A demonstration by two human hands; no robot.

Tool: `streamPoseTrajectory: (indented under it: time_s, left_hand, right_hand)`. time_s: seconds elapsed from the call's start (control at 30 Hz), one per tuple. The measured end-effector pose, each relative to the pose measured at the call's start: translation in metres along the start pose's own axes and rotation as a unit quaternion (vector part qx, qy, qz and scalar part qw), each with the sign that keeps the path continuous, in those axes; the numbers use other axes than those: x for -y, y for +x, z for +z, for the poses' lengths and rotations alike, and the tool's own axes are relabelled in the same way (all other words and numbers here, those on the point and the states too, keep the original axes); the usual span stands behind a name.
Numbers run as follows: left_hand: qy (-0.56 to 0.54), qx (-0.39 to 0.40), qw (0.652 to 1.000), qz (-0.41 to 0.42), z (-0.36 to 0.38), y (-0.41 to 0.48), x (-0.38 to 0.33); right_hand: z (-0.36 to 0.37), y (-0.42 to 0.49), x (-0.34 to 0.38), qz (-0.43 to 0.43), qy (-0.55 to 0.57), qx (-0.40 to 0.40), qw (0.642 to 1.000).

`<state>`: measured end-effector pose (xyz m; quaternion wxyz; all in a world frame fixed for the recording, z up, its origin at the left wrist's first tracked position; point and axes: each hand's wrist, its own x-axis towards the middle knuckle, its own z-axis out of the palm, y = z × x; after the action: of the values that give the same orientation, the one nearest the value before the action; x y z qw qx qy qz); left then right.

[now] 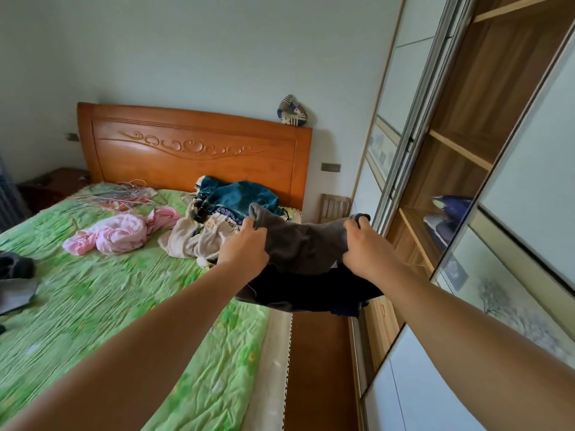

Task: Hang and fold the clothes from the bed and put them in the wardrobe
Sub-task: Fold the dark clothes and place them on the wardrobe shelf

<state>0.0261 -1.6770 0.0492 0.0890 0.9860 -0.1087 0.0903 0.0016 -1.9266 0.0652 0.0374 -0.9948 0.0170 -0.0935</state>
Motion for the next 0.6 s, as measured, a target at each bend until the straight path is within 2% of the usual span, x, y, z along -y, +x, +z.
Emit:
streamPoseTrajectory:
  time_s: [0.2,0.6]
  left_hand:
    - [-0.022,0.027,0.999,0.009,0.014,0.099,-0.005]
    - [-0.015,0.032,0.999,-0.002,0.047,0.236,-0.027]
  right_hand:
    - [0.003,0.083,-0.020,0.011,-0.007,-0.003,1.000]
    - [0.025,0.217,-0.077,0.014,0.012,-0.008,1.000]
